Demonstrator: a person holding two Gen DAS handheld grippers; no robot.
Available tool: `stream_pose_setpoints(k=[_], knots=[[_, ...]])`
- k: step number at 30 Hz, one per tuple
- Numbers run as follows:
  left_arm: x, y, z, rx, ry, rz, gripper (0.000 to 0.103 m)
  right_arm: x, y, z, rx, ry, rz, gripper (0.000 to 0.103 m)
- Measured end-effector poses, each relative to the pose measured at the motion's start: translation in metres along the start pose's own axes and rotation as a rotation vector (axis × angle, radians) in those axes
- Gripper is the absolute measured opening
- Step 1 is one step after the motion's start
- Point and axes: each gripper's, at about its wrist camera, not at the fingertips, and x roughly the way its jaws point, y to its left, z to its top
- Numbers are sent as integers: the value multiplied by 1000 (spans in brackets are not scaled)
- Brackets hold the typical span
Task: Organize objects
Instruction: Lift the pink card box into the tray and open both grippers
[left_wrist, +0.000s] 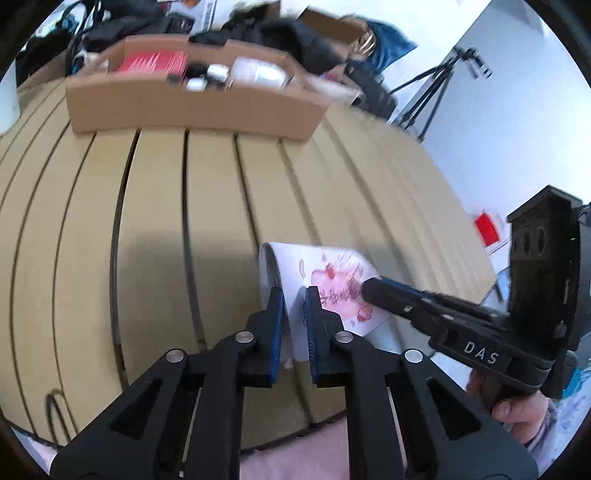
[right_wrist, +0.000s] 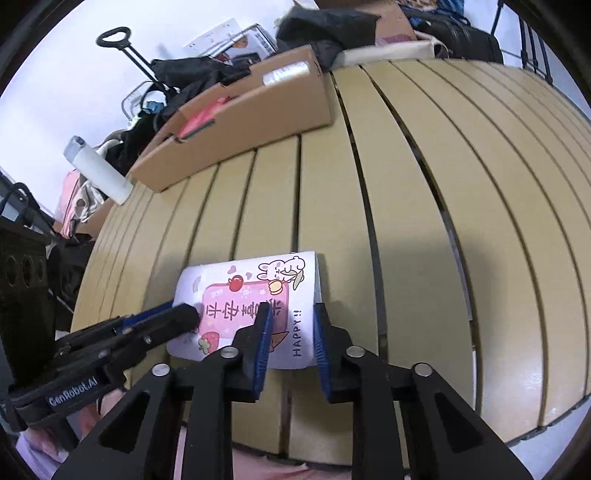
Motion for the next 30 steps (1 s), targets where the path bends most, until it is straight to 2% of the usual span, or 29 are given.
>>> stream_pose_setpoints(k=[5, 7, 11, 12, 15, 18, 19, 22, 24, 25, 27, 28, 29, 30], knots=[[-30, -27, 50, 59, -117, -6, 7, -28, 25, 39, -82, -79, -52, 15], [-36, -27, 71, 47, -147, -33, 6, -32, 25, 63, -94, -99, -49, 15], [-41, -28, 135, 57, -208, -58, 6, -38, 32, 116, -128, -134, -23, 14], [-38, -24, 152, 39, -212, -64, 6, -37, 33, 140, -146, -148, -22, 14], [-22, -12, 181, -5, -199, -80, 6, -21, 29, 191, -162, -141, 2, 13], [8, 7, 205, -63, -161, -91, 6, 16, 22, 234, -177, -77, 5, 13], [23, 14, 212, -87, -140, -86, 6, 33, 20, 247, -186, -51, -18, 13], [76, 36, 225, -122, -69, 15, 8, 80, 17, 270, -211, 13, -99, 13], [115, 51, 223, -136, 25, 90, 8, 111, 13, 279, -234, 52, -150, 13], [133, 58, 217, -136, 78, 95, 9, 121, 10, 281, -245, 74, -158, 13], [139, 59, 210, -118, 87, 93, 10, 149, 10, 280, -284, 133, -216, 13], [133, 59, 209, -109, 58, 73, 17, 158, 12, 278, -318, 140, -246, 13], [130, 60, 210, -115, 63, 52, 27, 160, 15, 276, -348, 120, -250, 13], [126, 61, 211, -121, 70, 31, 32, 160, 17, 275, -363, 109, -248, 13]])
